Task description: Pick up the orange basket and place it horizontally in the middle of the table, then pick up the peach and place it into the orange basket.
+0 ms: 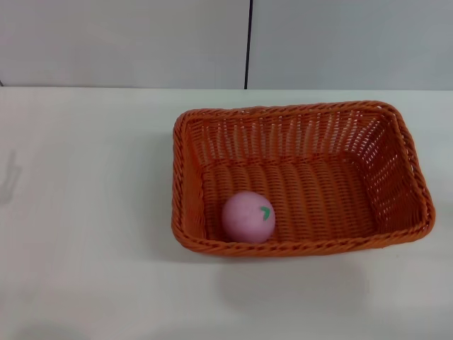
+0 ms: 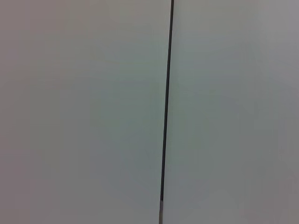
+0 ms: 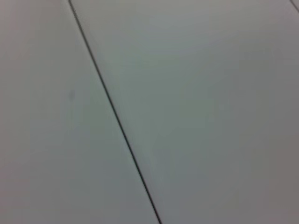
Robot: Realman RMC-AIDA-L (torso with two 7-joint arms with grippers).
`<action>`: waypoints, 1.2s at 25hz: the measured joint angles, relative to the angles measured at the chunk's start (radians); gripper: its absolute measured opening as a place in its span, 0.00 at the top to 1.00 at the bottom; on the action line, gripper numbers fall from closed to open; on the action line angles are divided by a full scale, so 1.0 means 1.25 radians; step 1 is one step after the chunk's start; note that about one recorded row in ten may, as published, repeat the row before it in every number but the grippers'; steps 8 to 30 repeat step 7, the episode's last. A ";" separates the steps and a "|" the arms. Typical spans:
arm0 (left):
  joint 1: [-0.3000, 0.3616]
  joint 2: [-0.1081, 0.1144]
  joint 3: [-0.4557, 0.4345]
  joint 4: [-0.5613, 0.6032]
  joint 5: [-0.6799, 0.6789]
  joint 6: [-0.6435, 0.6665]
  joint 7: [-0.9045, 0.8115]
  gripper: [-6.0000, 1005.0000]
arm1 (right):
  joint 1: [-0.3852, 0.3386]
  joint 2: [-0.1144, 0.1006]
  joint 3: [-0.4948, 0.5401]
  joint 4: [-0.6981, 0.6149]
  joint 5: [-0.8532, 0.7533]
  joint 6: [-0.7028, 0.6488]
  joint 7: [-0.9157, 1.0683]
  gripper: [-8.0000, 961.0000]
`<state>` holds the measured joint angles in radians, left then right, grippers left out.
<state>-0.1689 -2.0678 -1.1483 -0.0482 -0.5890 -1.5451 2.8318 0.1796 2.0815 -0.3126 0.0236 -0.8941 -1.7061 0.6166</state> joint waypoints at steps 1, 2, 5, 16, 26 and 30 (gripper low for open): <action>-0.003 -0.001 -0.003 0.002 0.000 0.008 0.011 0.19 | 0.002 0.000 0.005 0.006 0.000 0.006 0.000 0.40; -0.005 -0.001 -0.003 0.002 0.000 0.013 0.012 0.19 | 0.005 0.000 0.012 0.013 0.000 0.014 0.000 0.40; -0.004 -0.002 -0.004 -0.004 0.000 0.020 0.012 0.19 | 0.014 -0.001 0.021 0.014 0.001 0.038 0.000 0.40; 0.002 -0.002 -0.007 -0.013 0.000 0.015 0.010 0.19 | 0.021 -0.002 0.021 0.007 0.001 0.050 0.000 0.40; 0.002 -0.002 -0.007 -0.013 0.000 0.015 0.010 0.19 | 0.021 -0.002 0.021 0.007 0.001 0.050 0.000 0.40; 0.002 -0.002 -0.007 -0.013 0.000 0.015 0.010 0.19 | 0.021 -0.002 0.021 0.007 0.001 0.050 0.000 0.40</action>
